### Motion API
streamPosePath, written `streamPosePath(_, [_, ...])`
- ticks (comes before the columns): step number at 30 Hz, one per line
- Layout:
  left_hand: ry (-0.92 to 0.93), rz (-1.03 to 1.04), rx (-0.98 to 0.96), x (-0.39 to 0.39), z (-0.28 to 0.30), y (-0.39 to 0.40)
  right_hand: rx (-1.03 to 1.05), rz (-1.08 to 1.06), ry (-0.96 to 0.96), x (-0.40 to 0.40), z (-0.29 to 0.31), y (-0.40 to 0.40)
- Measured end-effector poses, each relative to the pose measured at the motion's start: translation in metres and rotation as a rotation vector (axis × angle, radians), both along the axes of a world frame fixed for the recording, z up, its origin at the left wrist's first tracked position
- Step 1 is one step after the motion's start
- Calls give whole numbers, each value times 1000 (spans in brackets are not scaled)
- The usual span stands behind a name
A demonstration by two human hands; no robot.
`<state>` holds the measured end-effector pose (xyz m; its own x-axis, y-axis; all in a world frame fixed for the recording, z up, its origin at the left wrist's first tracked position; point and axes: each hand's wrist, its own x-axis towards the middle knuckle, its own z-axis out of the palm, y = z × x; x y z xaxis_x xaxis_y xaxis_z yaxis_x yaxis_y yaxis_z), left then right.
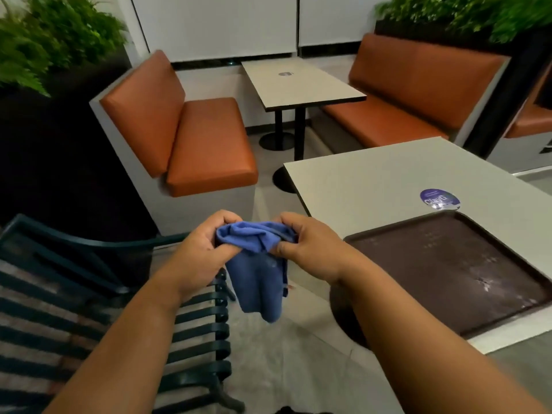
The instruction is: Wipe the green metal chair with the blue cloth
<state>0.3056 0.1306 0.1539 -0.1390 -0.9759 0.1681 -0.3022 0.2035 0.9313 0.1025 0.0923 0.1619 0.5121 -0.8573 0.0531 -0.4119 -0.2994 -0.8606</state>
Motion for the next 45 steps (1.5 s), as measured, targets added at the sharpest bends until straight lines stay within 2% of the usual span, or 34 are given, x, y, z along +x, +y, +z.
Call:
streamPosePath(5, [26,-64,40,-103,-15,-45,29,0,83,-106,-4,-38])
streamPosePath(10, [10,-165,188,-190,-32,-76,75,-66,112,-194,-22,-61])
streamPosePath(14, [245,-149,401,-245,-52,-97,161,-140,47,-242,-41,-80])
streamPosePath(16, [297,-79,517,-265,-72,-110,236,-172,65,-258,-61,-92])
streamPosePath(18, [265,-14,622,-279,-99,-121,313,-197,162,-268,-89,-104])
streamPosePath(21, [96,50,704,-289,-139,-131,369,-209,302,-269,-129,-114])
streamPosePath(24, [-39,152,633,-293,-153,-142,241,-260,314,-265,-148,-120])
streamPosePath(27, [-115,115,492,-292,-146,-142,55,-265,283,-270,-150,-122])
streamPosePath(30, [-288,-73,363,-291,-140,-126,23,-154,302,-289,-152,-115])
streamPosePath(33, [-602,-331,241,-291,-144,-111,96,26,484,-307,-151,-102])
streamPosePath(35, [-698,-482,276,-292,-148,-104,156,127,626,-312,-151,-94])
streamPosePath(38, [-640,-551,390,-295,-148,-100,128,87,670,-305,-149,-85])
streamPosePath(41, [-547,-413,423,-290,-146,-102,-87,-22,654,-285,-156,-71])
streamPosePath(45, [-529,-223,383,-269,-142,-110,19,192,978,-268,-190,-48])
